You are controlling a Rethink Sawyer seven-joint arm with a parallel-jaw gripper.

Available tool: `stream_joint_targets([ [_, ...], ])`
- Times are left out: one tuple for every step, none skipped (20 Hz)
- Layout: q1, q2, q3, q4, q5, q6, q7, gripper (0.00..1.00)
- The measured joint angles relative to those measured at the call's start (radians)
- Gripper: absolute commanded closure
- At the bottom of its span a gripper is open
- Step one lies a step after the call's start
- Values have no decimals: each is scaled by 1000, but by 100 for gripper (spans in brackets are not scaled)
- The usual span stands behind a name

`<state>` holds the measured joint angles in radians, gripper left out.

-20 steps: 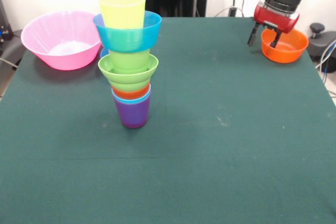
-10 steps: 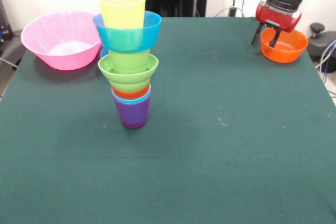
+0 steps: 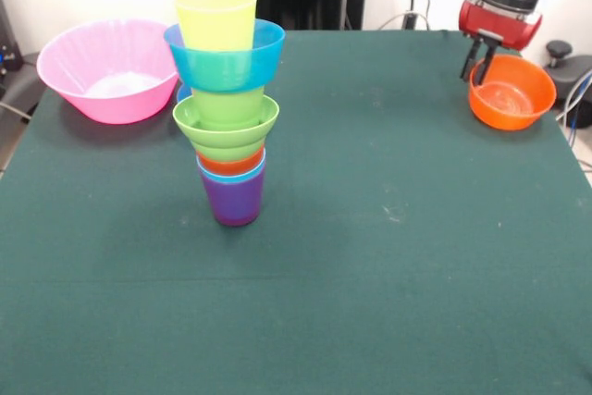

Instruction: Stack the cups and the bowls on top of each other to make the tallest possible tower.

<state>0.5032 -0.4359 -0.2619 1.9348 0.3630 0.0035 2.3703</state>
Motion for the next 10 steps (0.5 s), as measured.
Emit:
stream_joint_targets([
  [-2, -2, 0, 0, 0, 0, 0, 100],
  [-9, -7, 0, 0, 0, 0, 0, 100],
  [-12, -10, 1, 0, 0, 0, 0, 100],
  [-17, -12, 1, 1, 0, 0, 0, 100],
  [-19, -14, 2, 1, 0, 0, 0, 100],
  [-27, -17, 4, 1, 0, 0, 0, 100],
  [-45, -24, 8, 2, -3, 0, 0, 100],
  [-59, -28, 13, 3, -7, 0, 0, 100],
  [-62, -29, 14, 4, -8, 0, 0, 100],
  [-74, -33, 17, 5, -12, 0, 0, 100],
])
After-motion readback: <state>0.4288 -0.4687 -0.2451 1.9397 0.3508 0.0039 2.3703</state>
